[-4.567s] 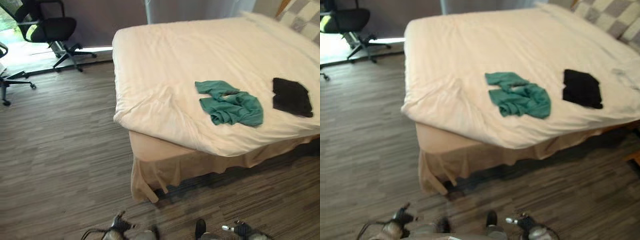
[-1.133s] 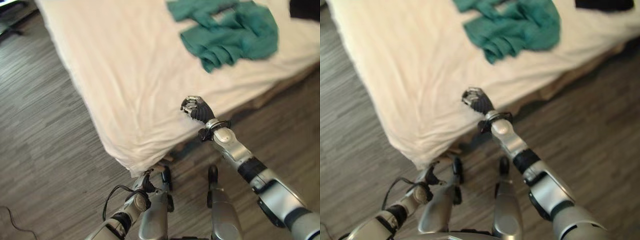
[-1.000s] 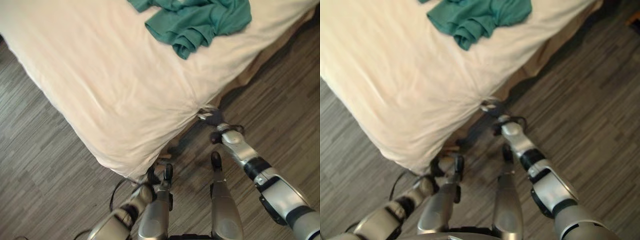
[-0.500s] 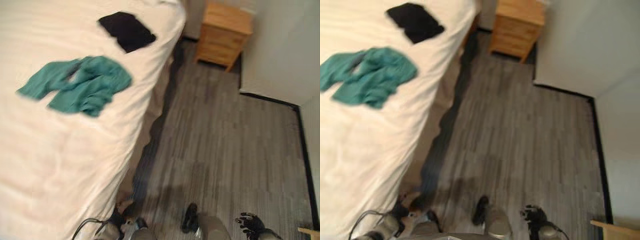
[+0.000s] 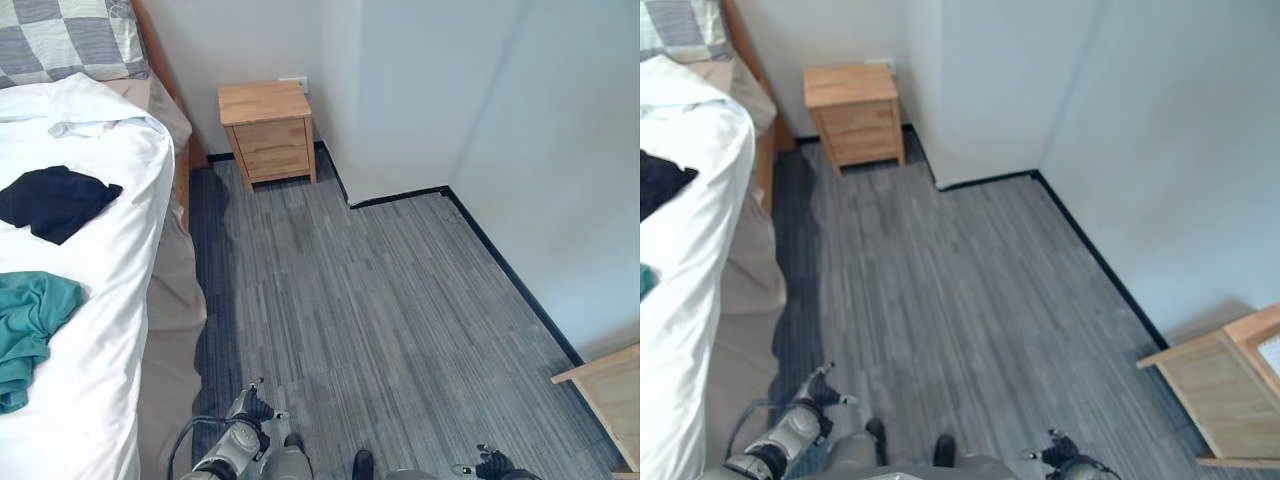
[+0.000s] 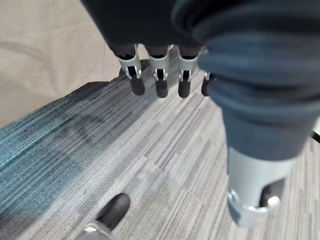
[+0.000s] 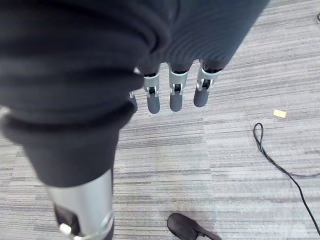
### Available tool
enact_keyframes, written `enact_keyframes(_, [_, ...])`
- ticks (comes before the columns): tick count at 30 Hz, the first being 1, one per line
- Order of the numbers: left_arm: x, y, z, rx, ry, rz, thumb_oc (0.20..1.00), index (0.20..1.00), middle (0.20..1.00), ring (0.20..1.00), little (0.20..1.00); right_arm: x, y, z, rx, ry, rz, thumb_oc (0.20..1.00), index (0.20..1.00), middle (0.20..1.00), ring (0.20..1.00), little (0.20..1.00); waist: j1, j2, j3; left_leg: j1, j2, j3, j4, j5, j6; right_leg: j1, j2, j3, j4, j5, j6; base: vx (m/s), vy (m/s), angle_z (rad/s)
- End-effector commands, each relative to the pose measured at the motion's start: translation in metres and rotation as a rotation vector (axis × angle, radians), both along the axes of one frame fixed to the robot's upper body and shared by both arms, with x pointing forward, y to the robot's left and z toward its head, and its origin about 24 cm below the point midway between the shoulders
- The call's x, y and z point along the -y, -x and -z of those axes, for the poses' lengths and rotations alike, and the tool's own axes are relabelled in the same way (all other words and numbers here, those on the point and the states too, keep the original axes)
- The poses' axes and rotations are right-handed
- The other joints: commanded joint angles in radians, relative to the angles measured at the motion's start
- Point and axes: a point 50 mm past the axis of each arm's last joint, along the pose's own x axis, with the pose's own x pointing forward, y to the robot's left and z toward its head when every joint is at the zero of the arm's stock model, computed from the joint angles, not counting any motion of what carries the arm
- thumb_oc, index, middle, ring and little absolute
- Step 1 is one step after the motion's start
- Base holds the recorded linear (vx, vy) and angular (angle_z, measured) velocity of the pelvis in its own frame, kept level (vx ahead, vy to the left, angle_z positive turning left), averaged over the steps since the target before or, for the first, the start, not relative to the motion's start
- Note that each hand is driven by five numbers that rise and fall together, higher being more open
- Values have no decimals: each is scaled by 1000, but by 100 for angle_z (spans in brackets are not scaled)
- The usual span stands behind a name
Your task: Tidy up the quilt and then pick up the clothes from the bed and put them into the laundry hamper.
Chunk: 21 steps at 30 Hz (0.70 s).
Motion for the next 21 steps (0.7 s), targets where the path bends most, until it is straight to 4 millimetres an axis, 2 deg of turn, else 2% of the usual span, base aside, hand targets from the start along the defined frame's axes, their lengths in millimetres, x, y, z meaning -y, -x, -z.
enact_keyframes(1, [6, 8, 7, -65, 0, 25, 1000, 1000, 1000, 1000, 1000, 3, -28, -9, 79, 6, -29, 1000, 1000, 1000, 1000, 1000, 28, 31, 35, 152, -61, -5, -127, -51, 51, -62, -138, -34, 271, -50, 214, 107, 98, 41])
enact_keyframes(3, [3, 14, 8, -83, -8, 10, 1000, 1000, 1000, 1000, 1000, 1, -35, -12, 103, 1, -52, 1000, 1000, 1000, 1000, 1000, 23, 53, 44, 196, -54, 5, -174, -41, 65, -141, -158, -16, 434, 7, 270, 192, 121, 19])
enact_keyframes(4, [-1, 16, 9, -91, -24, 7, 1000, 1000, 1000, 1000, 1000, -2, -44, -15, 131, -4, -49, 1000, 1000, 1000, 1000, 1000, 17, 70, 48, 220, -48, -22, -210, -31, 62, -190, -176, -1, 455, 9, 263, 184, 63, -17])
enact_keyframes(5, [-1, 16, 9, -91, -24, 7, 1000, 1000, 1000, 1000, 1000, -2, -44, -15, 131, -4, -50, 1000, 1000, 1000, 1000, 1000, 14, 69, 50, 224, -49, -25, -212, -30, 62, -186, -177, -4, 456, 7, 264, 174, 4, 3])
enact_keyframes(7, [-3, 15, 8, -98, -36, 27, 1000, 1000, 1000, 1000, 1000, -3, -44, -15, 136, -12, -35, 1000, 1000, 1000, 1000, 1000, 6, 72, 43, 222, -55, -64, -226, -29, 58, -165, -169, 33, 328, -24, 236, 136, -69, 58])
enact_keyframes(8, [-5, 15, 8, -102, -50, 43, 1000, 1000, 1000, 1000, 1000, -2, -44, -15, 148, -16, -21, 1000, 1000, 1000, 1000, 1000, -11, 69, 32, 229, -64, -91, -229, -33, 57, -173, -141, 134, 191, -12, 224, 136, -75, 75])
enact_keyframes(9, [-5, 15, 8, -102, -50, 43, 1000, 1000, 1000, 1000, 1000, -2, -44, -15, 148, -16, -21, 1000, 1000, 1000, 1000, 1000, -11, 70, 33, 230, -63, -91, -229, -35, 57, -171, -140, 134, 189, -12, 224, 137, -73, 62])
enact_keyframes(10, [-6, 14, 7, -108, -55, 51, 1000, 1000, 1000, 1000, 1000, -1, -42, -15, 139, -20, -9, 1000, 1000, 1000, 1000, 1000, -15, 66, 24, 233, -69, -101, -230, -41, 58, -168, -132, 174, 150, -7, 219, 86, -39, 80])
enact_keyframes(12, [-6, 18, 9, -125, -56, 43, 1000, 1000, 1000, 1000, 1000, -3, -31, -10, 93, -22, -24, 1000, 1000, 1000, 1000, 1000, -5, 61, 2, 250, -71, -120, -232, -48, 56, -116, -149, 144, 89, 20, 217, 130, -87, 84])
enact_keyframes(15, [-5, 26, 12, -141, -38, 32, 1000, 1000, 1000, 1000, 1000, -1, -23, -7, 60, -16, -41, 1000, 1000, 1000, 1000, 1000, 0, 61, -17, 263, -69, -131, -236, -49, 49, -68, -152, 116, 39, 30, 215, 97, -69, 52])
enact_keyframes(16, [24, 46, 24, -176, 127, -77, 1000, 1000, 1000, 1000, 1000, -17, -14, 2, -26, 5, -72, 1000, 1000, 1000, 1000, 1000, -13, 55, -54, 258, -67, -66, -238, -40, 27, 0, -117, 16, -4, 3, 168, 63, -67, 41])
enact_keyframes(21, [20, 47, 24, -191, 104, -62, 1000, 1000, 1000, 1000, 1000, -22, -13, 4, -37, -16, -77, 1000, 1000, 1000, 1000, 1000, -9, 50, -48, 247, -63, -63, -238, -42, 27, -10, -114, 11, 6, 5, 169, 91, -26, 0])
